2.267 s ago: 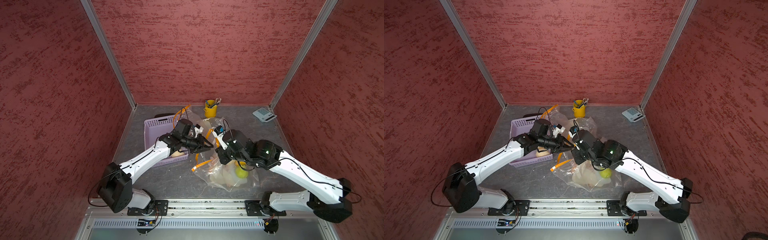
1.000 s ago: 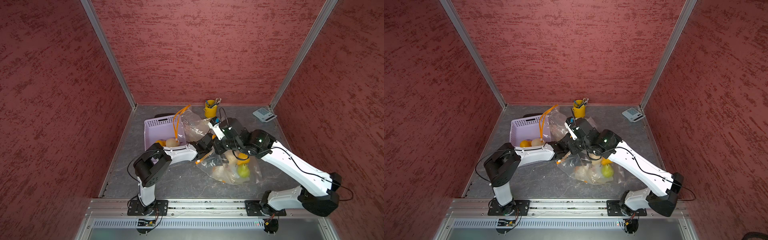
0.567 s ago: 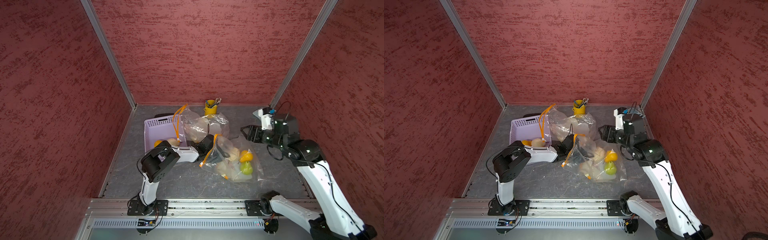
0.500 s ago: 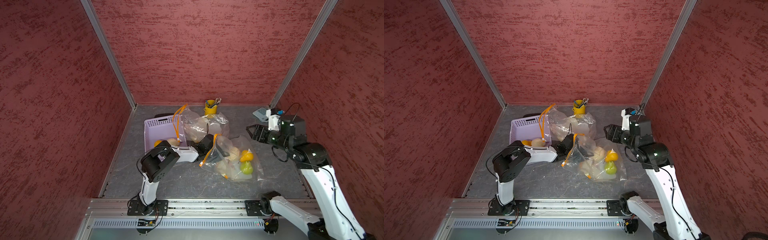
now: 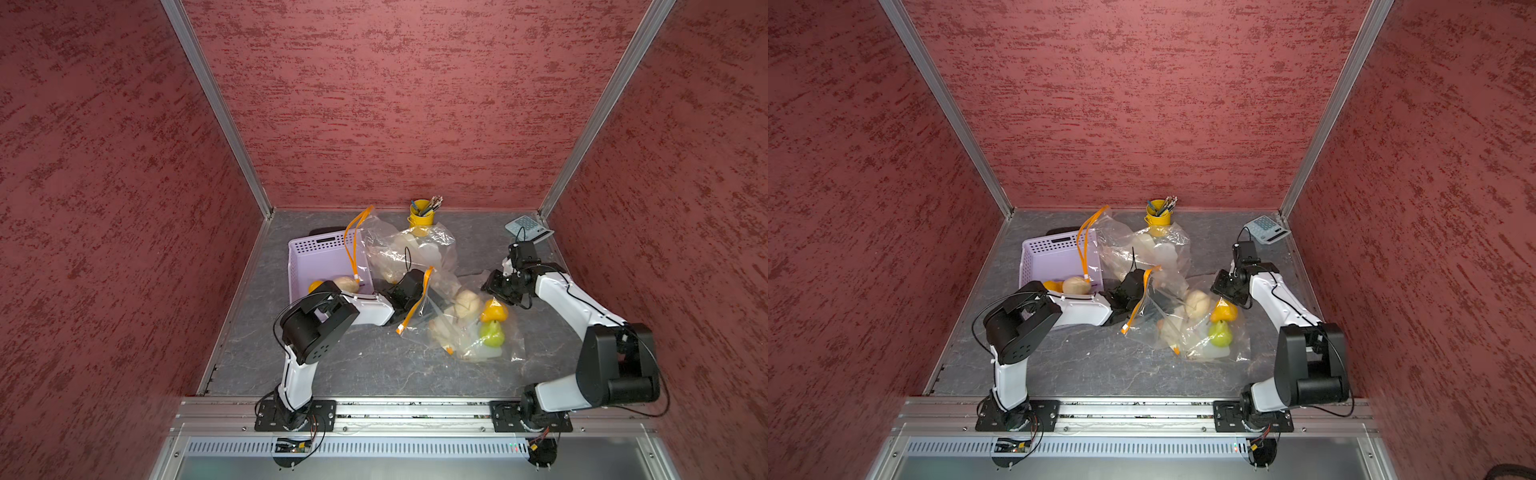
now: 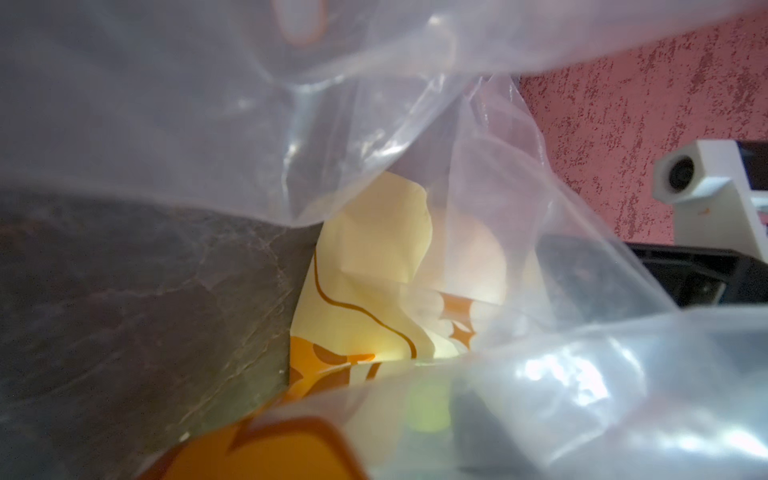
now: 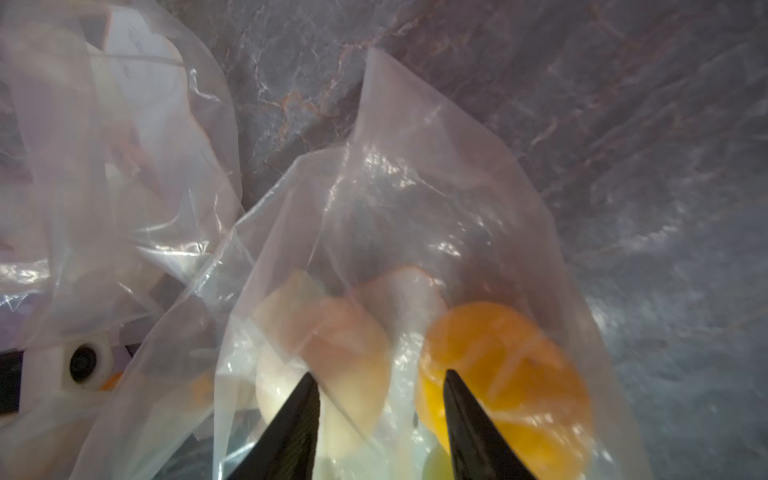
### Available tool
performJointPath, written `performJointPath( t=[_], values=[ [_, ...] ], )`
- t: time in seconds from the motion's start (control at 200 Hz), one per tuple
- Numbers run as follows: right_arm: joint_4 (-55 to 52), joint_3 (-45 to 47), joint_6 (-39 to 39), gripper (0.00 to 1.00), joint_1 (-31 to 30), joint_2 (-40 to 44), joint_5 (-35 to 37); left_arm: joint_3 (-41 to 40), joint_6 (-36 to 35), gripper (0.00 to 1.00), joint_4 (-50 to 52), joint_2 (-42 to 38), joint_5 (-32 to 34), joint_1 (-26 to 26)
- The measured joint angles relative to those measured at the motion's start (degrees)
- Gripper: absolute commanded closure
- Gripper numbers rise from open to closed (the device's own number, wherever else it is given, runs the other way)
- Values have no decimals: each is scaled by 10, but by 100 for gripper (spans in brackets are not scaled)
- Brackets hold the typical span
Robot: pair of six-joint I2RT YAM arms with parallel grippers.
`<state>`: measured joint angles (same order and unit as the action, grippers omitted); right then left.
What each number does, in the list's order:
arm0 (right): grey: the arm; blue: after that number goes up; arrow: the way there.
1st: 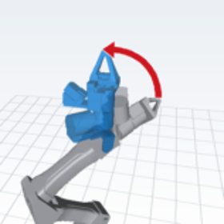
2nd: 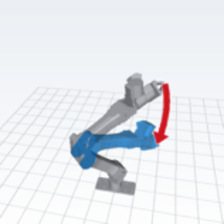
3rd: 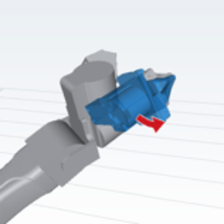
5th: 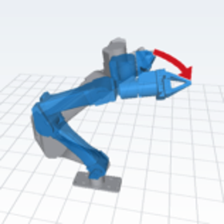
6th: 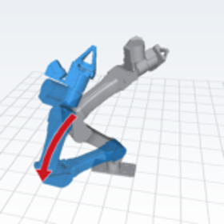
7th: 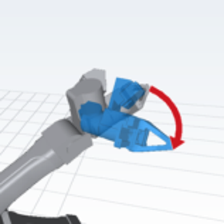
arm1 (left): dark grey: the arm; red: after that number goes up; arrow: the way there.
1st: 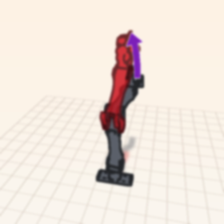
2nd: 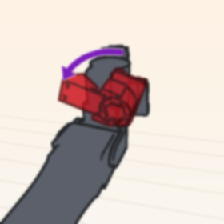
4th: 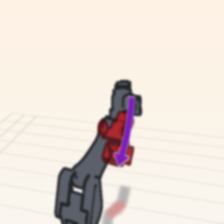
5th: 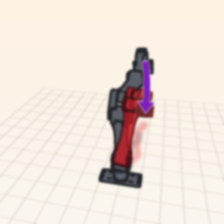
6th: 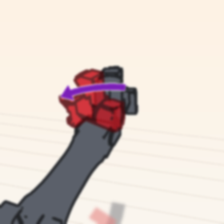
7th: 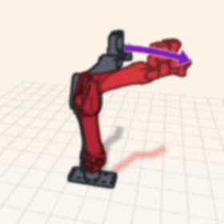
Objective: Open the zip-top bag and take out the pear
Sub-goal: Pick up the pear from the zipper food storage bag.
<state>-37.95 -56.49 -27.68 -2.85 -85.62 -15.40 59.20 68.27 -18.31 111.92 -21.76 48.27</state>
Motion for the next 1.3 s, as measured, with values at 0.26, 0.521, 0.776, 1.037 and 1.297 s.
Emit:
performJointPath(
  t=[0.26, 0.521, 0.776, 1.037, 1.297],
  values=[
    [83, 24, -21, 67, -14, -50, -39, 9, 25, 43, -28, 2, 8, 6],
    [149, 89, -58, 71, -32, -35, -68, 24, 31, 38, -19, 4, 11, 28],
    [176, 117, -85, 72, -33, -14, -86, 23, 31, 35, -11, 14, -15, 32],
    [218, 154, -125, 82, -33, 7, -115, -29, 39, 23, -43, 13, -38, 29],
    [262, 185, -184, 85, -35, 27, -155, -79, 107, 15, -190, 33, -35, 35]
  ],
)
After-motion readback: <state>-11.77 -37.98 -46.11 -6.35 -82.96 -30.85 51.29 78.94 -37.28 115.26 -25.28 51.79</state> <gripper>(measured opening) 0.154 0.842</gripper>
